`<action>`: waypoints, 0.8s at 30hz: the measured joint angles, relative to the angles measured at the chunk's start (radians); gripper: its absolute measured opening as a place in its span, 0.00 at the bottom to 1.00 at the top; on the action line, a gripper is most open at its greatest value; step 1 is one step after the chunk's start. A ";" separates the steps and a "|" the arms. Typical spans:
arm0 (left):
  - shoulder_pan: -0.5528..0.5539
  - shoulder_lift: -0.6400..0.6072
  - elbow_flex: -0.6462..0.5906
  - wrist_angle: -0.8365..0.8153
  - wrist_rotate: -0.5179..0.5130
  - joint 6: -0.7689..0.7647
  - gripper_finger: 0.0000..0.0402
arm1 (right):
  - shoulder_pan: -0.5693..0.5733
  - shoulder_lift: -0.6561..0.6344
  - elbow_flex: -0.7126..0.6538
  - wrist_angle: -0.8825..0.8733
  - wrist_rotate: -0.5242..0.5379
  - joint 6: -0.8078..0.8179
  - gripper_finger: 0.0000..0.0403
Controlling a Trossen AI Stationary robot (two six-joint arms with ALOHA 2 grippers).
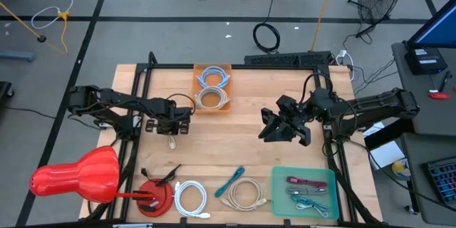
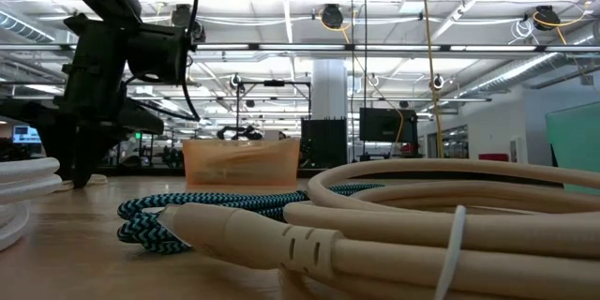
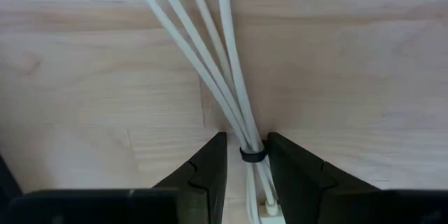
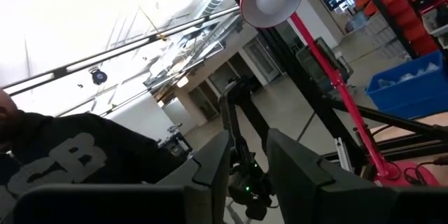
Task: Pick & Place USB Port
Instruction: Put the top brown usb cable into the blue bin
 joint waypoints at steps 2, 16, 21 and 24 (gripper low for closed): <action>0.000 0.000 -0.001 0.011 -0.001 0.003 0.22 | 0.000 0.000 0.000 0.000 0.003 -0.001 0.21; -0.014 -0.014 0.006 0.040 0.001 0.015 0.02 | 0.000 0.000 0.000 -0.025 0.001 0.004 0.21; -0.044 -0.088 0.051 0.072 0.011 0.004 0.02 | 0.000 0.000 0.000 -0.038 0.000 0.006 0.21; -0.074 -0.150 0.078 0.080 -0.004 -0.016 0.01 | 0.000 0.000 0.000 -0.040 -0.001 0.006 0.21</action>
